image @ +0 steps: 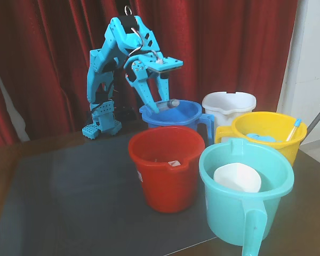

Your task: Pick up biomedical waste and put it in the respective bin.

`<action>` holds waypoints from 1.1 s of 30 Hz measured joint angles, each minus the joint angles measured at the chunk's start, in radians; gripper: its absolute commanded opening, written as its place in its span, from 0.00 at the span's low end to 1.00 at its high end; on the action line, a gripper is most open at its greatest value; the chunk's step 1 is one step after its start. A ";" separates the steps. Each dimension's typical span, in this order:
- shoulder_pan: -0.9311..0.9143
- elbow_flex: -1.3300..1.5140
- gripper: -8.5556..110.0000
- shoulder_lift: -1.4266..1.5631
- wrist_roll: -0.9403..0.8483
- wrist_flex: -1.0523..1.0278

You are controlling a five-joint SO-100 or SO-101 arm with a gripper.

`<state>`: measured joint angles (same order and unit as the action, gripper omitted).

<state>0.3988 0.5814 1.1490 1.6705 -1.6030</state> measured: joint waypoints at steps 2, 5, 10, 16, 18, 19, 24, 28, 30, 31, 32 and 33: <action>0.009 -0.018 0.07 -0.003 0.018 0.000; 0.034 -0.054 0.07 -0.064 0.069 0.000; 0.029 -0.175 0.07 -0.124 0.080 -0.002; 0.023 -0.282 0.07 -0.215 0.081 -0.002; 0.020 -0.298 0.07 -0.218 0.081 -0.002; 0.011 -0.301 0.07 -0.218 0.081 -0.002; -0.066 -0.322 0.07 -0.218 0.081 -0.002; -0.074 -0.322 0.07 -0.218 0.081 -0.002; -0.058 -0.322 0.07 -0.218 0.081 -0.002; -0.064 -0.325 0.07 -0.218 0.080 -0.002; -0.072 -0.325 0.07 -0.218 0.080 -0.002; -0.078 -0.325 0.07 -0.218 0.080 -0.002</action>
<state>0.3206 0.2562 0.9311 1.7503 -1.6045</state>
